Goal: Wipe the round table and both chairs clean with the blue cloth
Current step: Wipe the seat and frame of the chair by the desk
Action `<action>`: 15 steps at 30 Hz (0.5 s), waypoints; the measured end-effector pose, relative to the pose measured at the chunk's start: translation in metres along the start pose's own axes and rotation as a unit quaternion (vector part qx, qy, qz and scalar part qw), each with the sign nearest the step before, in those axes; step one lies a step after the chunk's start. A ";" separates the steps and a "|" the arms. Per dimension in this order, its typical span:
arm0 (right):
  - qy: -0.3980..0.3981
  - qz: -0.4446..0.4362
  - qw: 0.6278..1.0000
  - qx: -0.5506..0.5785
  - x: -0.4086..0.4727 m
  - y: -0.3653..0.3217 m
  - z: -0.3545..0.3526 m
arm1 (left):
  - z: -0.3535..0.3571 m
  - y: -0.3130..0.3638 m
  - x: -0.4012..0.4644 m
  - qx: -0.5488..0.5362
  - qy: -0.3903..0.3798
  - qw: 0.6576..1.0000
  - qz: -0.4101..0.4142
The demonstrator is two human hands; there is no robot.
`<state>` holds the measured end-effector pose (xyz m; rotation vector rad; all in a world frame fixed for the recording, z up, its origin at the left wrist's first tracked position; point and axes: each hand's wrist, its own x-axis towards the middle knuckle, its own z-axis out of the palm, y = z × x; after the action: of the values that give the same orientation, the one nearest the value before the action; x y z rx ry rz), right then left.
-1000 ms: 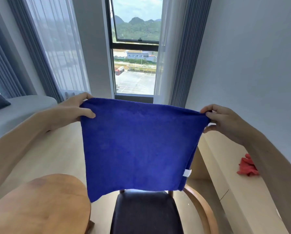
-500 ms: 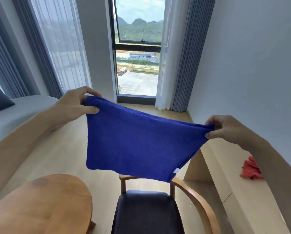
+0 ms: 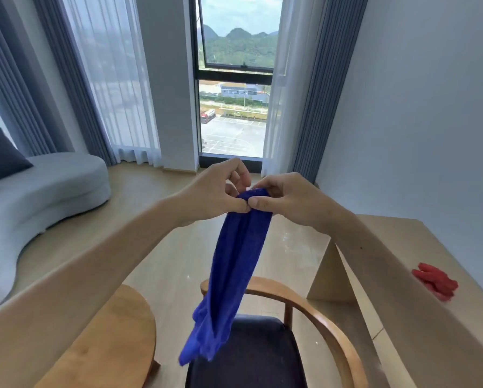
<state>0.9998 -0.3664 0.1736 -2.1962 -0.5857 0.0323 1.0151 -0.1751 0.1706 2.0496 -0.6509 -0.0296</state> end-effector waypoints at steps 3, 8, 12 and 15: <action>0.037 -0.032 0.999 -0.011 0.003 -0.006 0.005 | -0.002 -0.006 -0.005 -0.022 0.007 1.000 -0.008; 0.074 -0.086 0.993 -0.022 -0.002 -0.024 0.004 | 0.013 -0.024 -0.020 -0.067 -0.025 0.997 -0.008; 0.111 -0.101 0.989 -0.006 -0.008 -0.031 -0.014 | 0.048 -0.058 -0.037 -0.017 -0.049 0.998 -0.039; 0.136 -0.107 0.985 -0.003 -0.015 -0.035 -0.034 | 0.068 -0.083 -0.045 0.046 -0.072 0.994 -0.062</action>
<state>0.9798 -0.3791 0.2190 -2.0849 -0.6626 -0.3768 0.9942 -0.1743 0.0558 2.1893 -0.6215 -0.2251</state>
